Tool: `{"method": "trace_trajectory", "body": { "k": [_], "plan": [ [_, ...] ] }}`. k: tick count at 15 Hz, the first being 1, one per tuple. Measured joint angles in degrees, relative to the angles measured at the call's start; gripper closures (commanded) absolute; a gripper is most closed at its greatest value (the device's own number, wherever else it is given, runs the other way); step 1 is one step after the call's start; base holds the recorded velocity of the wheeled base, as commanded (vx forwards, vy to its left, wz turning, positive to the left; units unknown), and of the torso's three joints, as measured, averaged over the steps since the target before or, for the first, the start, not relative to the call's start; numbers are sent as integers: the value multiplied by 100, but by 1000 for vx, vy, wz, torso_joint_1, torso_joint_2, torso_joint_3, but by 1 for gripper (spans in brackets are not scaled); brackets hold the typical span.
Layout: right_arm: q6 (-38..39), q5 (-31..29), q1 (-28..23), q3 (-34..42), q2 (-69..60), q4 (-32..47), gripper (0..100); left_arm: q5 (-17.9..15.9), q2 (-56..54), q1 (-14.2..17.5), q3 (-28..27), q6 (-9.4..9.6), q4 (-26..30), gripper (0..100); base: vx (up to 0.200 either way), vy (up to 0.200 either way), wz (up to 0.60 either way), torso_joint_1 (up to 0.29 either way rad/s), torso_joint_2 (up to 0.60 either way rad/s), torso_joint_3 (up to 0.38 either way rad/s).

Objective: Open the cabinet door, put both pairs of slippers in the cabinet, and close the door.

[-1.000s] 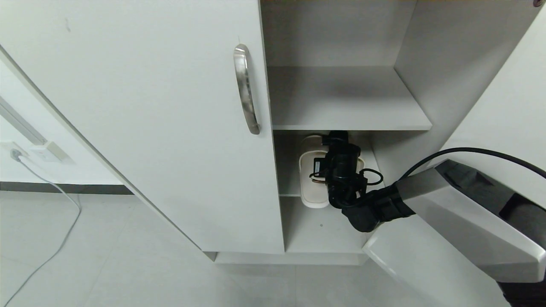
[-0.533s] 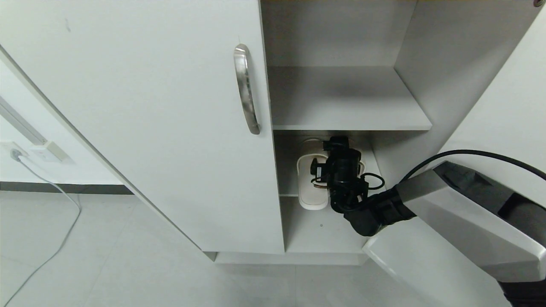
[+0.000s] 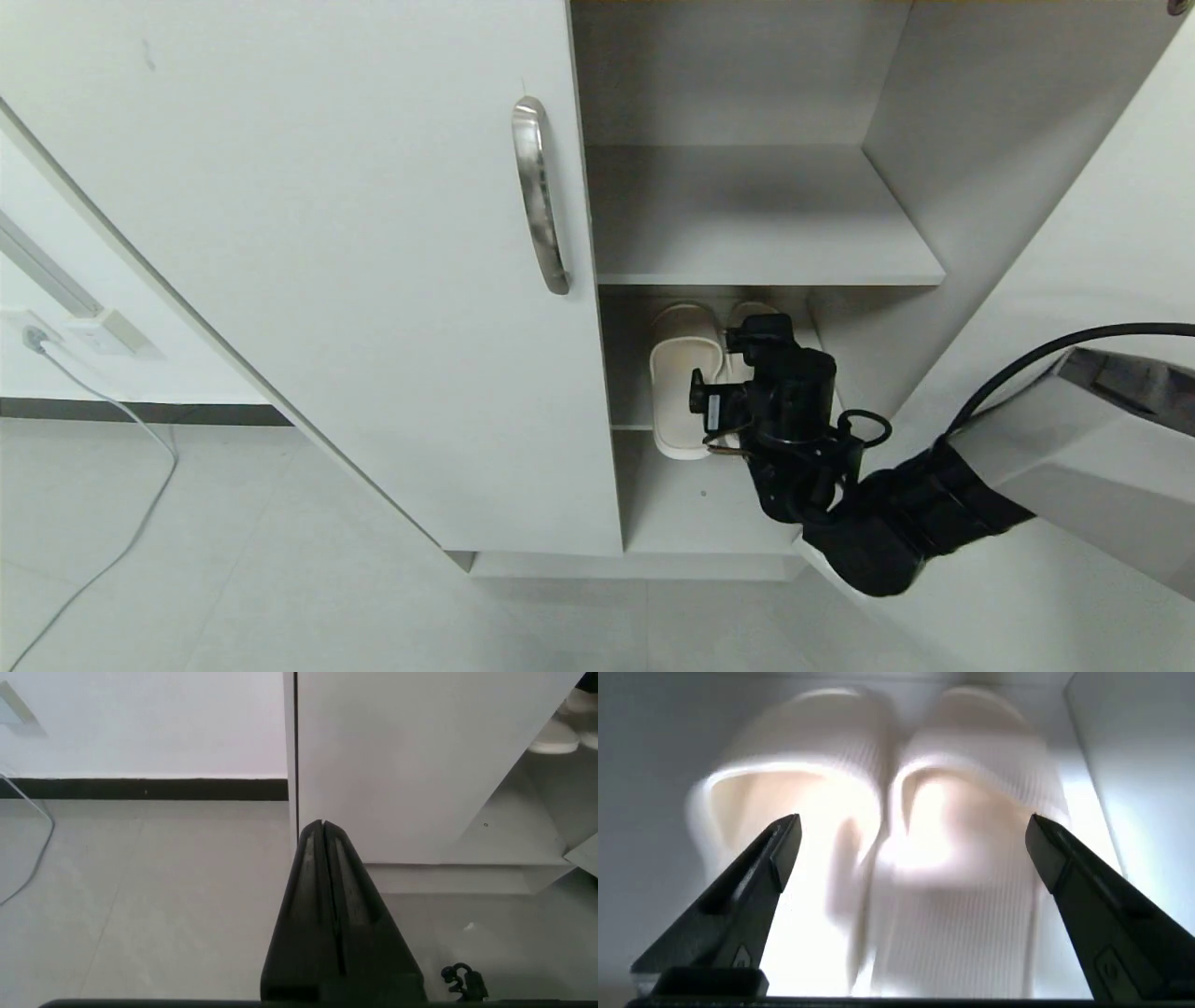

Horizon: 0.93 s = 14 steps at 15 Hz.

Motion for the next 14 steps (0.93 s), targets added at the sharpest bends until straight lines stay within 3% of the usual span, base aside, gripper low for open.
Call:
{"method": "trace_trajectory", "body": {
  "k": [2, 5, 10, 14],
  "plan": [
    [2, -104, 352, 898, -351, -552, 0, 0, 0, 2, 0, 2, 0, 100, 0, 0, 0, 0, 0, 0],
    [0, -200, 724, 1673, -692, -1133, 0, -28, 0, 2, 0, 9, 0, 100, -200, 0, 0, 1, 1, 2],
    [-11, -177, 801, 1808, -825, -1169, 0, -33, 0, 0, 0, -11, 0, 100, -200, 0, 0, 3, 0, 3],
    [-33, -174, 794, 1814, -825, -1156, 0, -17, 0, -2, 0, -16, 0, 100, 0, 0, 0, 0, 0, 0]
  ]
}}
